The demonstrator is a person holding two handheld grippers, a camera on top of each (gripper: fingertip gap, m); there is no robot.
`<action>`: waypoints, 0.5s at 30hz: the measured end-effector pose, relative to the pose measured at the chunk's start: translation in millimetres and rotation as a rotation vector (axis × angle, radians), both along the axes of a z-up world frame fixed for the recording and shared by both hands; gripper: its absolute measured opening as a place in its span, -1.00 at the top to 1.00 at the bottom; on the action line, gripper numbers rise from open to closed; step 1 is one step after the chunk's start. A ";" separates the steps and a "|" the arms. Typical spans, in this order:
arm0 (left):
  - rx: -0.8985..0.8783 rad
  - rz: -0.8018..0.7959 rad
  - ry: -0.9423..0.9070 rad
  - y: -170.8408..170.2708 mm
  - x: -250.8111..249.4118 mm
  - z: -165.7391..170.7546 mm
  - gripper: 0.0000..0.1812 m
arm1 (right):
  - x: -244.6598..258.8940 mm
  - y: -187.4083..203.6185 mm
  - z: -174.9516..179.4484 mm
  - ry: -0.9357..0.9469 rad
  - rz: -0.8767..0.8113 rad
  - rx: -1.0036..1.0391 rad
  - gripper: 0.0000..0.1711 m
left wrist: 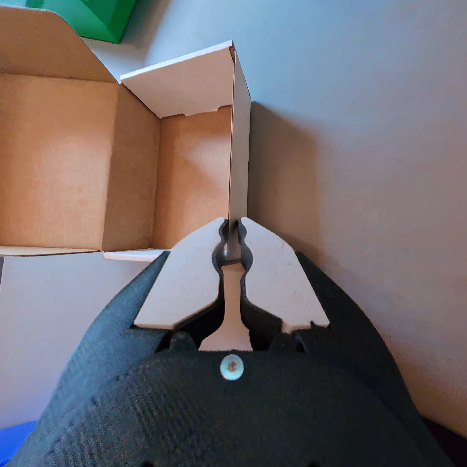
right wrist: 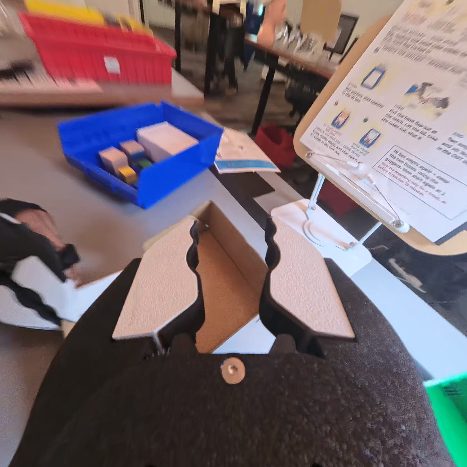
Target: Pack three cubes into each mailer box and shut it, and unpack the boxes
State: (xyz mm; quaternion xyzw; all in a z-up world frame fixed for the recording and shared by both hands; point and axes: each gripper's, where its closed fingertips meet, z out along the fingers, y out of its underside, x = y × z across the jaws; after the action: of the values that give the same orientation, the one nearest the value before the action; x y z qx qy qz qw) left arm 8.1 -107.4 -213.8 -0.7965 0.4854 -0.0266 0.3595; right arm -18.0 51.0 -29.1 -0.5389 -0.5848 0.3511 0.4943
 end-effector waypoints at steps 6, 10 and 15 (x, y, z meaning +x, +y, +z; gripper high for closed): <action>-0.012 -0.021 -0.082 -5.5 -3.7 11.0 0.68 | 59.0 -30.9 -30.6 0.103 -0.023 -0.085 0.45; 0.057 0.056 -0.269 -1.2 -32.1 55.2 0.63 | 82.8 -36.3 -64.8 0.132 -0.048 -0.113 0.48; 0.215 0.421 -0.281 11.8 -153.2 111.5 0.61 | 99.0 -21.4 -72.6 0.173 -0.070 -0.177 0.53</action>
State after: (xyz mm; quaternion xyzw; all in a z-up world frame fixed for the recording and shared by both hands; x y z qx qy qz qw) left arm -145.2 -95.7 -102.4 -0.8256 0.2545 -0.0098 0.5035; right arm 81.0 29.6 -101.7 -0.5681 -0.4875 0.4290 0.5055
